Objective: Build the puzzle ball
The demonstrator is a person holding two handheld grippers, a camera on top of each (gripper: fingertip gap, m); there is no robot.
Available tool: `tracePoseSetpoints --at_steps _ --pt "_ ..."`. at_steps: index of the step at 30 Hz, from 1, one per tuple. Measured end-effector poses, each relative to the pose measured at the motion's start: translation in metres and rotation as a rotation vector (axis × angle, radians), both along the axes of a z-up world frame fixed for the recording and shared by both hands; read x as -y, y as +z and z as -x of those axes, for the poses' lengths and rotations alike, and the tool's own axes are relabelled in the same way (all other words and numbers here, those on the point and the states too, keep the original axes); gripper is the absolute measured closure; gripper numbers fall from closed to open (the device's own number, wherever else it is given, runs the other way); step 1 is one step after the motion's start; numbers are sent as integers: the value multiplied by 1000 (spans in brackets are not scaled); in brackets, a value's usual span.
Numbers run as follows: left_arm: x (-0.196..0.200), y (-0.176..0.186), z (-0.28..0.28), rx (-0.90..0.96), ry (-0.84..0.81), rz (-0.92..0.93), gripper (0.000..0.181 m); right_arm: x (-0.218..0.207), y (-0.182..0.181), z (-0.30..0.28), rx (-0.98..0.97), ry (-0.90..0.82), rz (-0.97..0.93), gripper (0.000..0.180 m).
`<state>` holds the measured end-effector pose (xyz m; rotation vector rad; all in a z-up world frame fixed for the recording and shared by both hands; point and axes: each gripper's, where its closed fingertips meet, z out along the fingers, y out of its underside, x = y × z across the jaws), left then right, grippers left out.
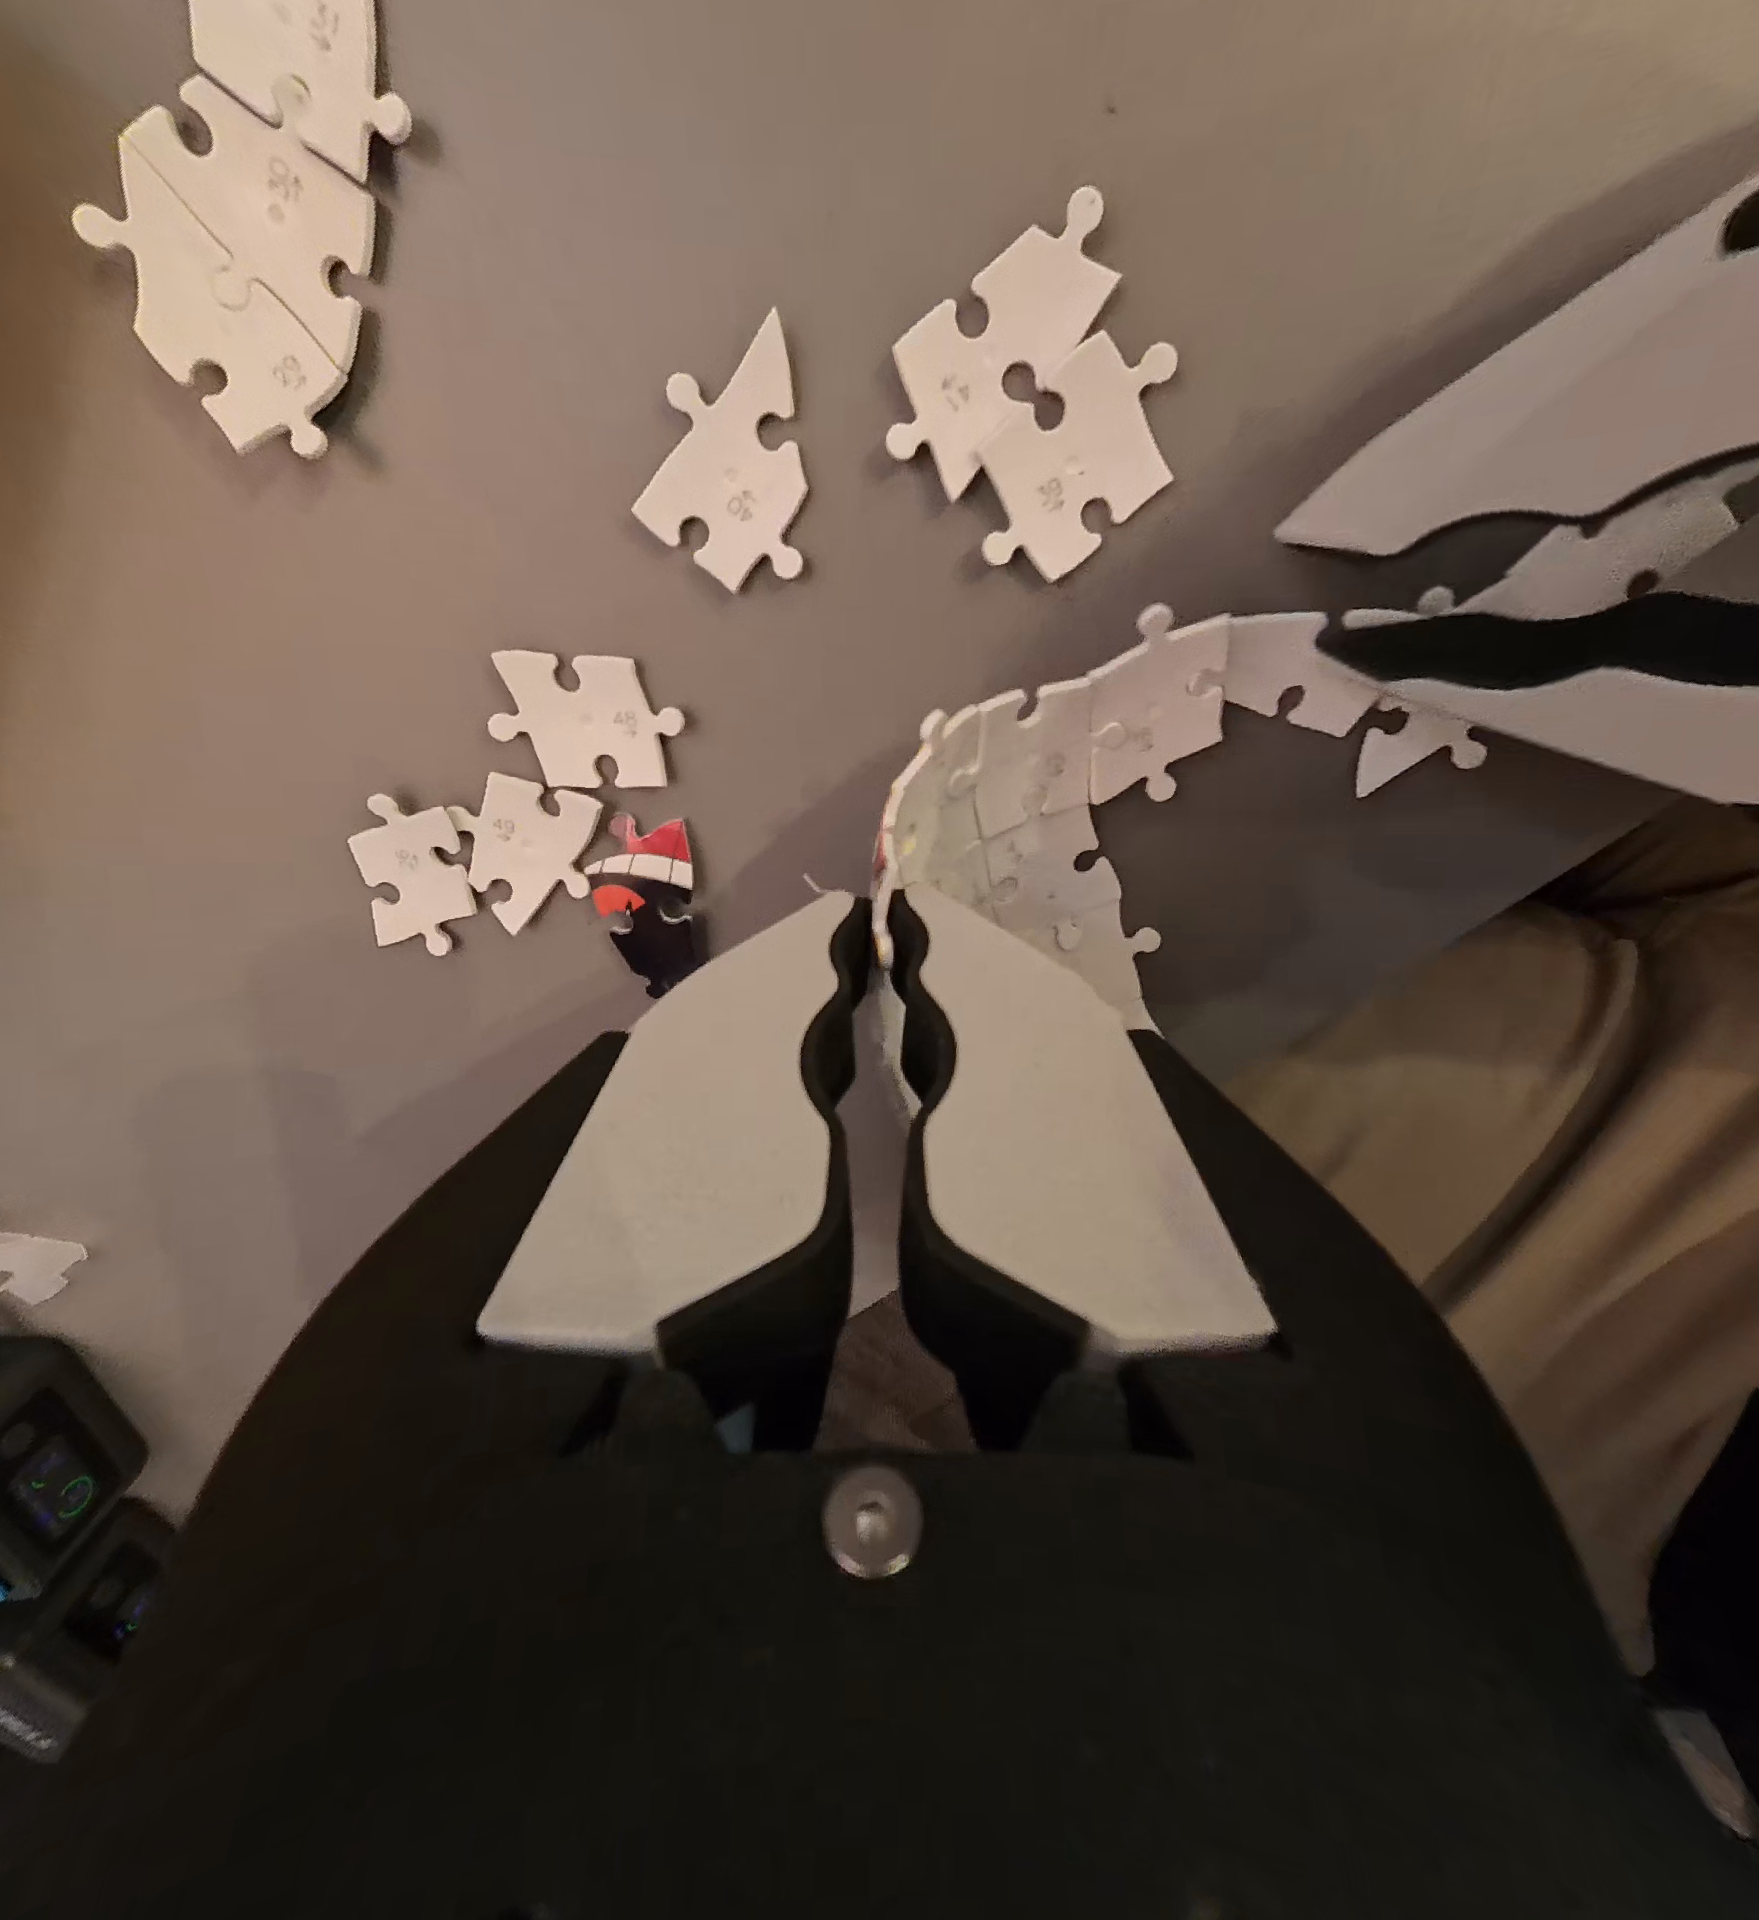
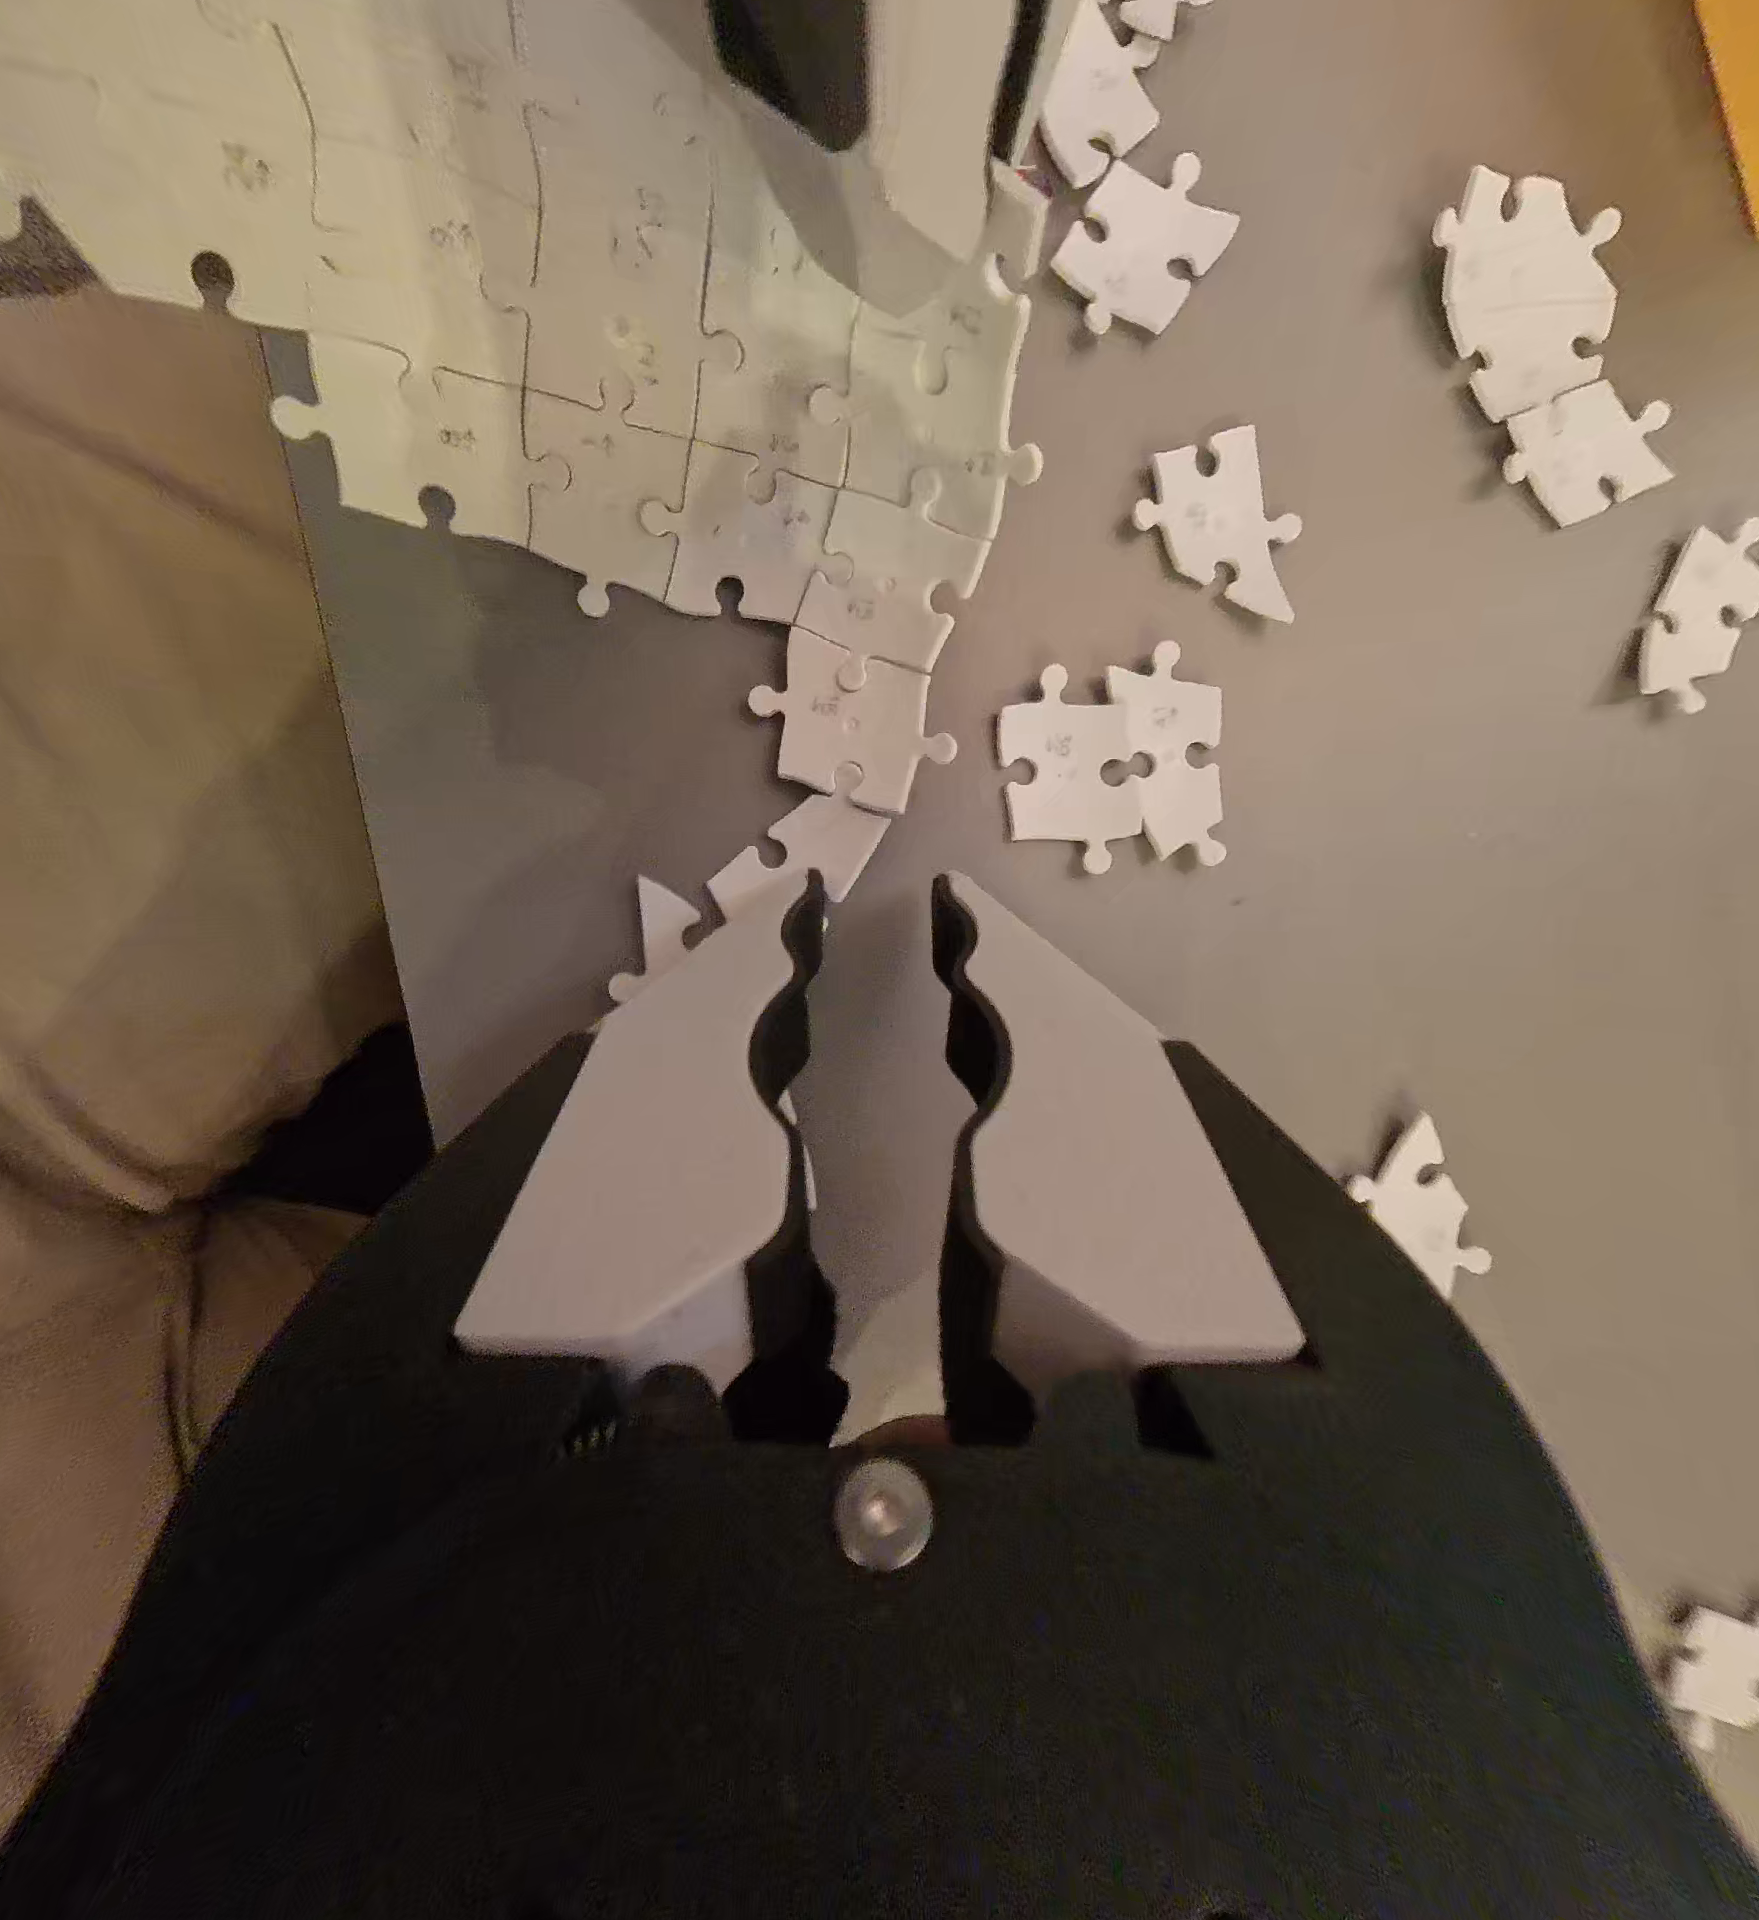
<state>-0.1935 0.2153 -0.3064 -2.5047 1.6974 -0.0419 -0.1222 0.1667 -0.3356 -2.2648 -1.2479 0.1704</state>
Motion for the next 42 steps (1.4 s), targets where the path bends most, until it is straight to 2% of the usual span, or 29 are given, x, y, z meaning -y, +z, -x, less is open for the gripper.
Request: tracePoseSetpoints --at_steps 8,13,25,33,42 --pt "-7 6 -4 91 46 -28 178 -5 2 5 -216 -73 158 155" --pt "-8 7 -5 120 60 -42 178 -11 1 1 -269 -111 199 155" --pt "-9 12 -6 223 100 -61 178 -20 5 1 -452 -191 313 178" --pt "-8 9 -3 278 135 -51 178 -23 8 1 -496 -204 338 180" --pt "-8 8 0 350 185 -54 178 -22 10 5 -601 -259 454 180"
